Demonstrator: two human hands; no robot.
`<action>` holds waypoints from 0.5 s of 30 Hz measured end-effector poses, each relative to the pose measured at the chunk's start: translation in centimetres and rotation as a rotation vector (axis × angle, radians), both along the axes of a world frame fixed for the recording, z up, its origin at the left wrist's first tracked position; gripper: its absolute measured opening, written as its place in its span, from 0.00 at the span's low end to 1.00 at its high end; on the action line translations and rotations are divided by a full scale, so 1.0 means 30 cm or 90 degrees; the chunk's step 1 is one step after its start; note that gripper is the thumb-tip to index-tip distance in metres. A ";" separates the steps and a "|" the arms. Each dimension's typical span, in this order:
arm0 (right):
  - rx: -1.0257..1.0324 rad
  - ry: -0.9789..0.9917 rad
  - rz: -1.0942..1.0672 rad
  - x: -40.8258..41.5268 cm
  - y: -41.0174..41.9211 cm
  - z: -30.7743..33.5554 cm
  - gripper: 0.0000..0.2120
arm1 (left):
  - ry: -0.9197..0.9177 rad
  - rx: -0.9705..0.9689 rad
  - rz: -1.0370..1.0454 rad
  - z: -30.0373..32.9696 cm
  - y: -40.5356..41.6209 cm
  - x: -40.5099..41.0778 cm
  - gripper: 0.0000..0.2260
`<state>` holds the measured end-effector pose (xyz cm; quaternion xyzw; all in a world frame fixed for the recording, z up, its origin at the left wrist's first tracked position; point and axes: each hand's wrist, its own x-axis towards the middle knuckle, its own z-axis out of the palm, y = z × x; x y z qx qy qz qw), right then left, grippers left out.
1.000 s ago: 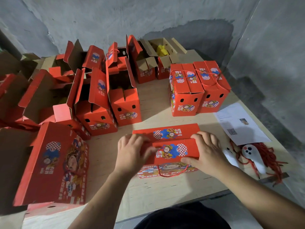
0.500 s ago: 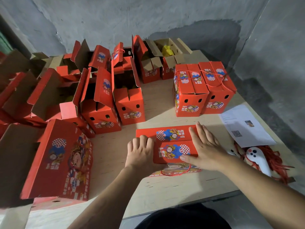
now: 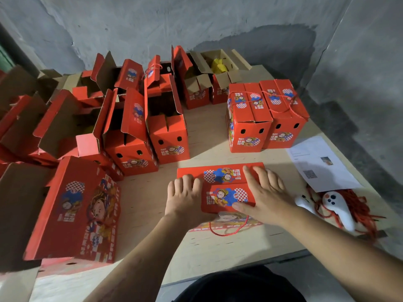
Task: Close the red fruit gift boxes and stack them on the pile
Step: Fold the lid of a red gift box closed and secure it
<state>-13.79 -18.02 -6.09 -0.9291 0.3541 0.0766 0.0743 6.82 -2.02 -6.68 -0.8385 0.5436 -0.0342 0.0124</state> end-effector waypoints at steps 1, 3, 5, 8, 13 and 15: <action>0.037 0.008 0.005 0.004 -0.008 0.003 0.58 | -0.015 -0.021 -0.009 -0.001 0.004 -0.004 0.50; 0.102 0.051 0.018 0.016 -0.028 0.015 0.60 | -0.039 -0.041 -0.040 -0.011 0.018 -0.010 0.47; 0.160 0.109 0.018 0.032 -0.051 0.029 0.62 | -0.041 -0.035 -0.068 -0.021 0.029 -0.013 0.44; 0.186 0.150 0.016 0.048 -0.063 0.035 0.62 | -0.017 -0.014 -0.050 -0.006 0.019 -0.008 0.43; 0.166 0.078 0.006 0.030 -0.059 0.047 0.50 | -0.009 0.065 -0.033 0.015 -0.007 -0.011 0.46; 0.135 0.015 -0.002 0.030 -0.074 0.059 0.42 | -0.009 0.002 -0.061 0.012 -0.003 -0.029 0.43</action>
